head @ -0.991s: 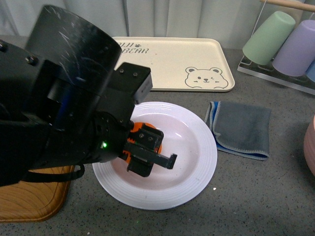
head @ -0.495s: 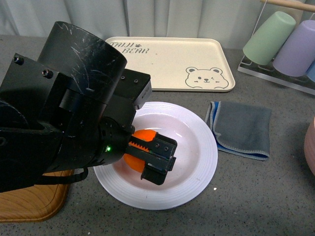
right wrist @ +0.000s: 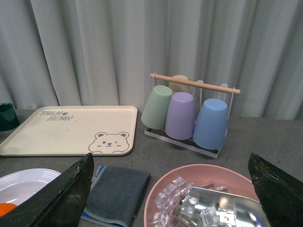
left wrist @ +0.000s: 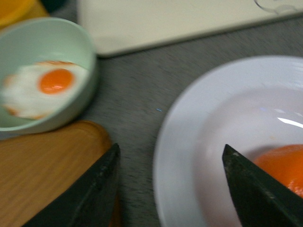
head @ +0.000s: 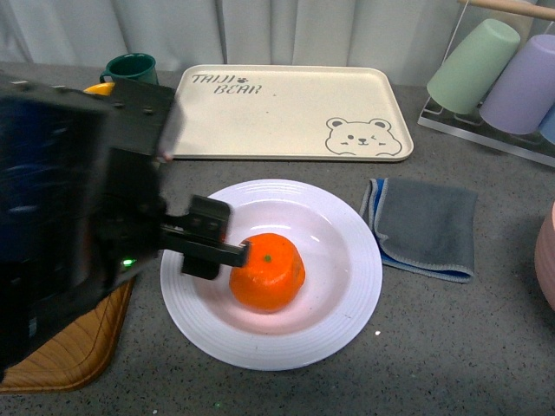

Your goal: Place orange and plate with both arms

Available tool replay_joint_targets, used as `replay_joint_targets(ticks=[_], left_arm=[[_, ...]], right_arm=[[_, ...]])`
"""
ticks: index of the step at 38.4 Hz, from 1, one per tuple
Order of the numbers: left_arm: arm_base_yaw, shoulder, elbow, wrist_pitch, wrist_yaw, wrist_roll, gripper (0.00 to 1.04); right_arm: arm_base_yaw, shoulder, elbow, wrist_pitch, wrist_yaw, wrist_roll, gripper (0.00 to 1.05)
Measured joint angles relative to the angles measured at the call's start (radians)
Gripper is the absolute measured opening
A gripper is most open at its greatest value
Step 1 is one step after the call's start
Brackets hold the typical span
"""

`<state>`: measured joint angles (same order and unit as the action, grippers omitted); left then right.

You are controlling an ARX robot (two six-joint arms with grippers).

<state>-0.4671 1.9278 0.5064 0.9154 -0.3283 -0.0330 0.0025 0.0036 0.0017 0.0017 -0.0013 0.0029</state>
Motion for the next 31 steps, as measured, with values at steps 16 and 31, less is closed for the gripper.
replay_joint_targets(ticks=[16,31], left_arm=[[0.224,-0.397,-0.389,0.433,0.105,0.025,0.04],[0.345,-0.885,-0.487,0.106,0.21,0.025,0.04]], right_arm=[[0.0,0.0,0.0,0.0,0.0,0.0,0.95],[0.0,0.0,0.0,-0.001,0.0,0.0,0.95]])
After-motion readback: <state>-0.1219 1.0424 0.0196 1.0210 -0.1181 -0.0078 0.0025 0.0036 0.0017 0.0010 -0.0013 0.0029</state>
